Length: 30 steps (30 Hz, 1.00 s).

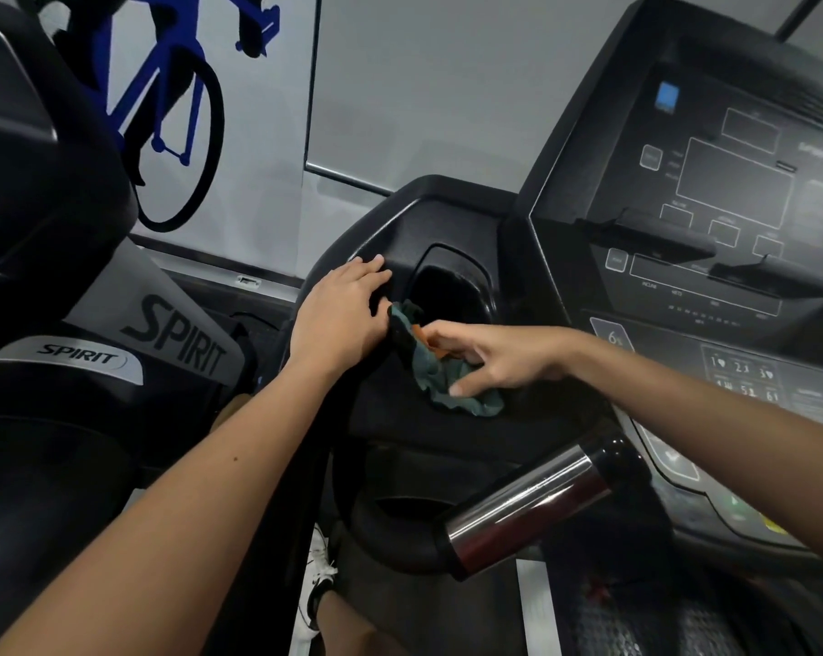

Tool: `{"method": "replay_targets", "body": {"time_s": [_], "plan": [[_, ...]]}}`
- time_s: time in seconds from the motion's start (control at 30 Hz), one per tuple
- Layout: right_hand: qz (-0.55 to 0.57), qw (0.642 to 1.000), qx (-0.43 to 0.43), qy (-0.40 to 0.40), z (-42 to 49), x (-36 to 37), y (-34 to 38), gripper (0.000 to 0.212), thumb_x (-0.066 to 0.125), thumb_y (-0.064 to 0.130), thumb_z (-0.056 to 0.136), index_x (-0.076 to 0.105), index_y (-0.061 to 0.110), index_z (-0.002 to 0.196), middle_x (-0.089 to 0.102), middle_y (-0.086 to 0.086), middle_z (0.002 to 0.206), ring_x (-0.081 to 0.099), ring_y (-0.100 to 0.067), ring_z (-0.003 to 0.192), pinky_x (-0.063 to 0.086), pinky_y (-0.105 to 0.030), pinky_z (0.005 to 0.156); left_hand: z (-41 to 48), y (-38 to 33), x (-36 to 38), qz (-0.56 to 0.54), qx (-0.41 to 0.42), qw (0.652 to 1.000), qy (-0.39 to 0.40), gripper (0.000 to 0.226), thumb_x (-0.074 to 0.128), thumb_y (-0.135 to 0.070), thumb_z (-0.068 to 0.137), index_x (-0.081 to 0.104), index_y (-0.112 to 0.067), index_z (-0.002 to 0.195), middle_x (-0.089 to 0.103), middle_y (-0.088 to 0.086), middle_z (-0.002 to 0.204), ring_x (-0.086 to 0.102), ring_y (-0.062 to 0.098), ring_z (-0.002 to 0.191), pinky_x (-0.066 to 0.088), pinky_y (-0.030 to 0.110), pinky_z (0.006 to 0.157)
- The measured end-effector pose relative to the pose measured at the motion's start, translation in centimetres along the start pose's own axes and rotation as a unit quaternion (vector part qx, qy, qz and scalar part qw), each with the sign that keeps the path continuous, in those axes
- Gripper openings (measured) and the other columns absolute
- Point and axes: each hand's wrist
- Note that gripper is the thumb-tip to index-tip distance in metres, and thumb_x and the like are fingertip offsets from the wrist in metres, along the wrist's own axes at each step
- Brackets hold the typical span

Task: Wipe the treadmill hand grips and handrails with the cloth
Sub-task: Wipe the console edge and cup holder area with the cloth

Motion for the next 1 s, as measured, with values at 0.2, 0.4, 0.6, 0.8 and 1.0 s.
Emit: {"method": "replay_targets", "body": {"time_s": [0.2, 0.4, 0.6, 0.8, 1.0], "plan": [[-0.449, 0.885, 0.116, 0.043, -1.0, -1.6, 2.2, 0.055, 0.042, -0.001, 0.083, 0.049, 0.023, 0.131, 0.057, -0.004, 0.122, 0.053, -0.022, 0.103, 0.043, -0.027, 0.086, -0.1, 0.0, 0.1, -0.010, -0.008, 1.000, 0.001, 0.043, 0.047, -0.024, 0.092, 0.049, -0.019, 0.135, 0.037, -0.009, 0.148, 0.025, 0.007, 0.139, 0.019, 0.027, 0.115], [-0.617, 0.759, 0.207, 0.011, 0.8, -1.4, 0.4, 0.051, 0.031, 0.018, 0.095, 0.026, 0.020, 0.146, -0.005, -0.006, 0.158, -0.005, -0.024, 0.145, 0.009, -0.039, 0.117, -0.2, 0.1, 0.0, -0.015, -0.003, 1.000, 0.004, 0.043, 0.046, -0.024, 0.093, 0.047, -0.020, 0.136, 0.036, -0.010, 0.148, 0.024, 0.006, 0.140, 0.017, 0.027, 0.115], [-0.465, 0.878, 0.114, 0.012, -0.6, -0.2, 1.6, 0.037, 0.042, 0.011, 0.088, 0.046, 0.021, 0.123, 0.053, -0.008, 0.120, 0.049, -0.028, 0.112, 0.042, -0.036, 0.092, -0.1, 0.0, -0.1, -0.017, -0.005, 1.000, 0.001, 0.043, 0.046, -0.024, 0.093, 0.048, -0.020, 0.136, 0.037, -0.009, 0.148, 0.024, 0.006, 0.140, 0.018, 0.026, 0.115], [-0.123, 0.992, 0.014, -0.033, -1.0, 1.4, 1.5, 0.057, 0.042, 0.000, 0.095, 0.017, 0.005, 0.146, 0.022, 0.013, 0.138, 0.022, 0.001, 0.130, 0.018, 0.006, 0.096, 0.0, -0.1, 0.0, -0.002, 0.000, 1.000, -0.006, 0.043, 0.049, -0.023, 0.092, 0.049, -0.017, 0.135, 0.039, -0.006, 0.147, 0.027, 0.010, 0.139, 0.016, 0.023, 0.113], [-0.004, 0.992, -0.029, -0.126, 2.9, 2.2, 0.1, 0.066, 0.037, -0.003, 0.096, -0.001, 0.010, 0.148, 0.006, 0.004, 0.154, 0.007, -0.008, 0.143, 0.009, -0.022, 0.117, -0.1, -0.1, 0.0, 0.000, 0.002, 1.000, -0.004, 0.043, 0.048, -0.025, 0.093, 0.048, -0.018, 0.136, 0.038, -0.007, 0.148, 0.026, 0.010, 0.140, 0.018, 0.025, 0.114]]}}
Point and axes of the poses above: each hand's wrist, its own z-axis towards the middle knuckle, its own x-axis out of the palm, y = z × x
